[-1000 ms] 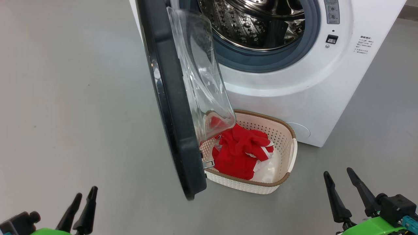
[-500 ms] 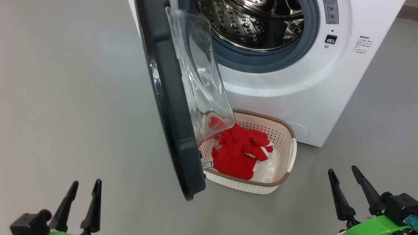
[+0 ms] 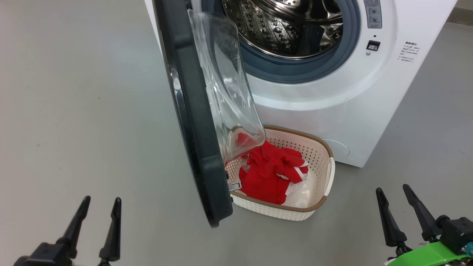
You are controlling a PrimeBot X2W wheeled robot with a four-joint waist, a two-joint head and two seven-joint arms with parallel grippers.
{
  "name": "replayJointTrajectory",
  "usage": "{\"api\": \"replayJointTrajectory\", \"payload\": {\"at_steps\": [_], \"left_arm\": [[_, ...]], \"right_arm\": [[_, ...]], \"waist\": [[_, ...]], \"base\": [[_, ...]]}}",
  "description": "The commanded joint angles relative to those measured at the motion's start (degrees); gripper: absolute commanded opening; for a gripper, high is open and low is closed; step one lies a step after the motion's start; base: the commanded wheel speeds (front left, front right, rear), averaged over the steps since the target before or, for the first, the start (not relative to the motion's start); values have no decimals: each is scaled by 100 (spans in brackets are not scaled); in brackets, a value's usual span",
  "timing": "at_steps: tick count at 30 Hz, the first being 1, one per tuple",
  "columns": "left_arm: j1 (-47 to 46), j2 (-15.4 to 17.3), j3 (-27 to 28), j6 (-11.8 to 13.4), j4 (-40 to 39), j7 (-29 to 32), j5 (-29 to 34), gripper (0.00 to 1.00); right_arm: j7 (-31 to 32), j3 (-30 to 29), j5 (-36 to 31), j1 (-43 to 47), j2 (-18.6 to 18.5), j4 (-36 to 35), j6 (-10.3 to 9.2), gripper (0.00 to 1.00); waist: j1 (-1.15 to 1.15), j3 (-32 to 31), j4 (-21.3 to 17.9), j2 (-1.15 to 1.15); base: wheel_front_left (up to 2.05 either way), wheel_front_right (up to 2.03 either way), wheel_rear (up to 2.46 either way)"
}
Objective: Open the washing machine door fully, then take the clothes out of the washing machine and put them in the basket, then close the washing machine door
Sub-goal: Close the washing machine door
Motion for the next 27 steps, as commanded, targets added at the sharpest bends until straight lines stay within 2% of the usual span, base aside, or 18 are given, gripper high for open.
{"api": "replayJointTrajectory", "payload": {"at_steps": [1,24,25,26,27], "left_arm": [[-45,75,245,-31,-149,-69,75,100],[28,-67,337,-31,10,-69,79,100],[21,-72,338,-31,-5,-69,24,98],[13,-74,333,-31,-21,-69,-48,77],[0,-70,324,-31,-36,-69,-124,52]], "right_arm": [[-37,85,12,-27,-90,-164,37,100],[-37,49,-9,69,-29,-140,37,100],[-37,51,-8,69,-28,-138,37,100],[-37,54,-8,68,-27,-137,37,100],[-37,58,-9,63,-28,-137,37,100]], "waist": [[0,-5,-5,0],[0,-46,-29,0],[0,-47,-30,0],[0,-44,-34,0],[0,-37,-37,0]], "base": [[0,0,0],[0,0,0],[0,0,0],[0,0,0],[0,0,0]]}}
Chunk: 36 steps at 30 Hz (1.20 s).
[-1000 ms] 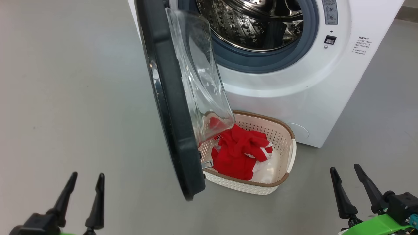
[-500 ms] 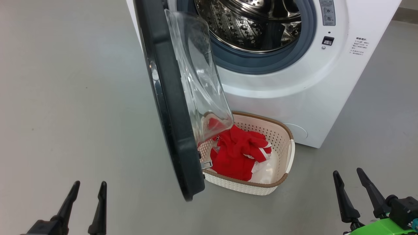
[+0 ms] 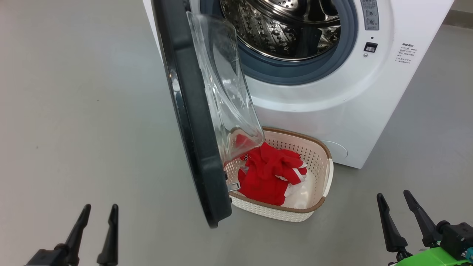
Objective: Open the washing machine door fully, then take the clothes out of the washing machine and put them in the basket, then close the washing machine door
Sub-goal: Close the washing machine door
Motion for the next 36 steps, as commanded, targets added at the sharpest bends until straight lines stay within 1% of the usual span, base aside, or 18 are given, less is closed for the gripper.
{"api": "replayJointTrajectory", "payload": {"at_steps": [1,2,3,6,11,17,20,26,30,36], "left_arm": [[-144,101,205,-31,-174,-69,-109,40],[-165,124,191,-31,-186,-69,-173,4],[-191,147,164,-31,-199,-69,-261,0],[-261,208,129,-31,-226,-69,-430,0],[-470,427,-151,-31,-277,-69,-1106,0],[-684,835,-718,-31,-420,-69,-2145,0],[-779,1045,-978,-31,-529,-69,-2502,0],[-955,1315,-1410,-31,-725,-69,-2871,0],[-1075,1474,-1712,-31,-817,-69,-2980,0],[-1342,1549,-2132,-31,-889,-69,-3050,0]], "right_arm": [[-37,124,-7,-75,-77,-126,37,100],[-37,126,-7,-80,-77,-124,37,100],[-37,130,-6,-85,-76,-122,37,100],[-37,143,-6,-91,-75,-119,37,100],[-37,174,-3,-106,-64,-111,37,100],[-37,178,-3,-145,-45,-125,37,100],[-37,159,-5,-177,-34,-132,37,100],[-37,151,-15,-221,-4,-144,37,100],[-37,137,-16,-261,8,-154,37,100],[-37,127,-20,-345,23,-167,37,100]], "waist": [[0,10,-7,0],[0,14,-11,0],[0,18,-18,0],[0,23,-35,0],[0,44,-108,0],[0,132,-228,0],[0,184,-287,0],[0,276,-416,0],[0,343,-503,0],[0,452,-640,0]], "base": [[0,0,0],[0,0,0],[0,0,0],[0,0,0],[0,0,0],[0,0,0],[0,0,0],[0,0,0],[0,0,0],[0,0,0]]}}
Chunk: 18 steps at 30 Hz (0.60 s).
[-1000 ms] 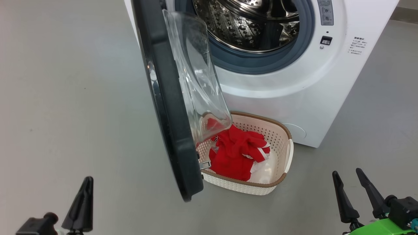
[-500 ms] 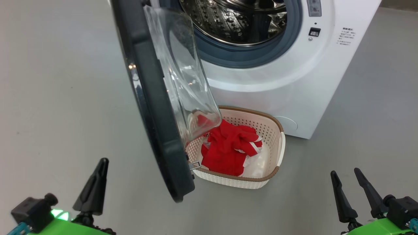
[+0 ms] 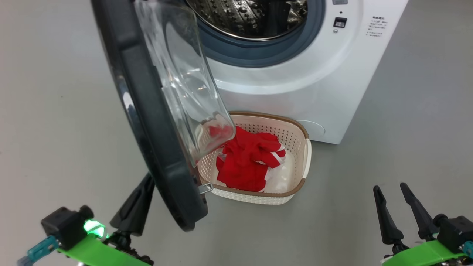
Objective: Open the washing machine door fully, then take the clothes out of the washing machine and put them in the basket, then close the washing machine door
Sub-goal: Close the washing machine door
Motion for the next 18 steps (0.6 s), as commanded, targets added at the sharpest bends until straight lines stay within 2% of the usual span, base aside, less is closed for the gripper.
{"api": "replayJointTrajectory", "payload": {"at_steps": [1,18], "left_arm": [[-323,225,78,-31,-154,-58,-53,0],[-1488,510,-982,-31,-124,-58,-833,0]], "right_arm": [[-37,116,-20,-230,-73,-157,37,100],[-37,95,-33,-475,31,-204,37,100]], "waist": [[0,68,-95,0],[0,471,-625,0]], "base": [[0,0,0],[0,0,0]]}}
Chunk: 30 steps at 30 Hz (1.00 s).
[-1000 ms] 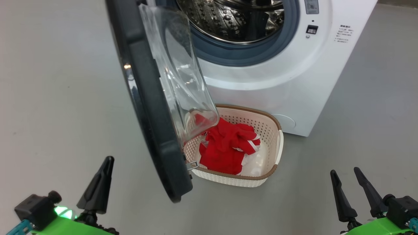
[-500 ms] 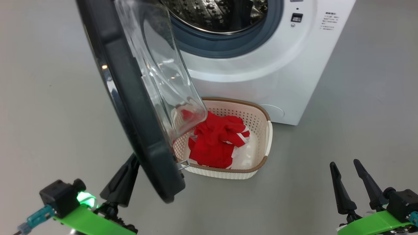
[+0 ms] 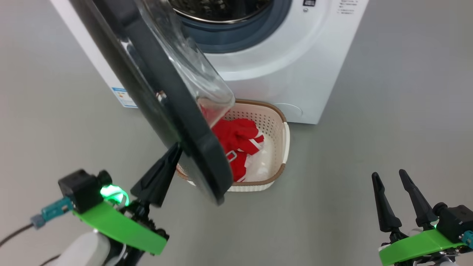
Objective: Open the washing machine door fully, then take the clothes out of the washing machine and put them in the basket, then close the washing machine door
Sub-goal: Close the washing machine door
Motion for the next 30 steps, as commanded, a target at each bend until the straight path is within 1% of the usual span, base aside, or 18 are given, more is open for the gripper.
{"api": "replayJointTrajectory", "payload": {"at_steps": [1,7,17,25,30], "left_arm": [[-339,169,139,-39,-117,-35,-66,0],[-848,105,-4,-39,93,-35,-113,0],[-1631,-220,48,-39,686,-35,123,0],[-2420,-379,-12,-39,1122,-35,315,0],[-3008,-458,58,-39,1554,-35,443,0]], "right_arm": [[-37,117,-26,-181,-34,-144,37,100],[-37,150,-16,-291,39,-147,37,100],[-37,142,1,-456,152,-179,37,100],[-37,133,19,-636,253,-216,37,100],[-37,146,45,-802,317,-233,37,100]], "waist": [[0,107,-124,0],[0,261,-378,0],[0,578,-807,0],[0,918,-1101,0],[0,1174,-1326,0]], "base": [[0,0,0],[0,0,0],[0,0,0],[0,0,0],[0,0,0]]}}
